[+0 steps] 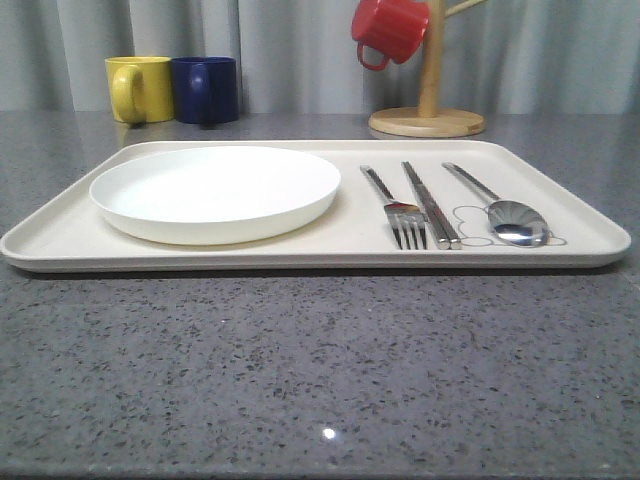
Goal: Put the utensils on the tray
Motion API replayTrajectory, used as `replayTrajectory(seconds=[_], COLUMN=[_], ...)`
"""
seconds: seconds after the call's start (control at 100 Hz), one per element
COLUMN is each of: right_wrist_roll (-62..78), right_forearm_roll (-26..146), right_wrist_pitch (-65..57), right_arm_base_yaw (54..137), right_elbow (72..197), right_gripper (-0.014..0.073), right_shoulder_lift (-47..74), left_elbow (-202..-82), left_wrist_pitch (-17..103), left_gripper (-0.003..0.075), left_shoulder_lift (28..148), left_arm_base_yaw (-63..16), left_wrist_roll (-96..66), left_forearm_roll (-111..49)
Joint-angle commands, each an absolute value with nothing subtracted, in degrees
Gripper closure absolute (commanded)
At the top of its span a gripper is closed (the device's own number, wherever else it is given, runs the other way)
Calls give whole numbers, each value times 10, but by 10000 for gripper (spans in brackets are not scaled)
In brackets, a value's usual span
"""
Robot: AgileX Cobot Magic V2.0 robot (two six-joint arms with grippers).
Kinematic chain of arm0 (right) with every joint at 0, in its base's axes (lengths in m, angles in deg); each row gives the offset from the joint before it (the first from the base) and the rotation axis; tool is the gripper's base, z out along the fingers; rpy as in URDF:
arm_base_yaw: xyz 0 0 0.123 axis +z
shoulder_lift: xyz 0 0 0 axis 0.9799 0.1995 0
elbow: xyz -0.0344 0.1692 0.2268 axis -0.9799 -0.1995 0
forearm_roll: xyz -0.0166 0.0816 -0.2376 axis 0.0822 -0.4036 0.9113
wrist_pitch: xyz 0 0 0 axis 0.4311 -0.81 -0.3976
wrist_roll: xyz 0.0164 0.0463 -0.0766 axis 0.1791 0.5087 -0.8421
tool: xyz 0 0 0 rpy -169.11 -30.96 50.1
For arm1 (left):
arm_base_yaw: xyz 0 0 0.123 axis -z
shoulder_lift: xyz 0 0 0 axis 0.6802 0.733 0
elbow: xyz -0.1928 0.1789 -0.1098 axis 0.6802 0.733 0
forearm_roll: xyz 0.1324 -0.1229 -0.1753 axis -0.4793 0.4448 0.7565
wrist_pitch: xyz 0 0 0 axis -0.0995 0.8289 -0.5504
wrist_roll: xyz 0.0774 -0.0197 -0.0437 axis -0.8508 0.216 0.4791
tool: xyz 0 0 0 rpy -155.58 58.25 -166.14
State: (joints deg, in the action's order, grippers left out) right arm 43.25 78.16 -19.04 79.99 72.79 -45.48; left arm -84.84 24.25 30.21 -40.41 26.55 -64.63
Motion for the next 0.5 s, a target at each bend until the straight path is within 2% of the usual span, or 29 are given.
replayTrajectory(seconds=[0.0, 0.49], right_wrist_roll=[428, 428], right_forearm_roll=[787, 787], right_wrist_pitch=[-240, -240], right_arm_base_yaw=[798, 798], right_elbow=[739, 739], right_gripper=[662, 662], right_shoulder_lift=[-449, -449], left_elbow=[-824, -824], left_wrist_pitch=[199, 199], left_gripper=[738, 738], left_shoulder_lift=[289, 283], left_arm_base_yaw=[-407, -407], left_wrist_roll=[271, 271], left_forearm_roll=[-646, -645])
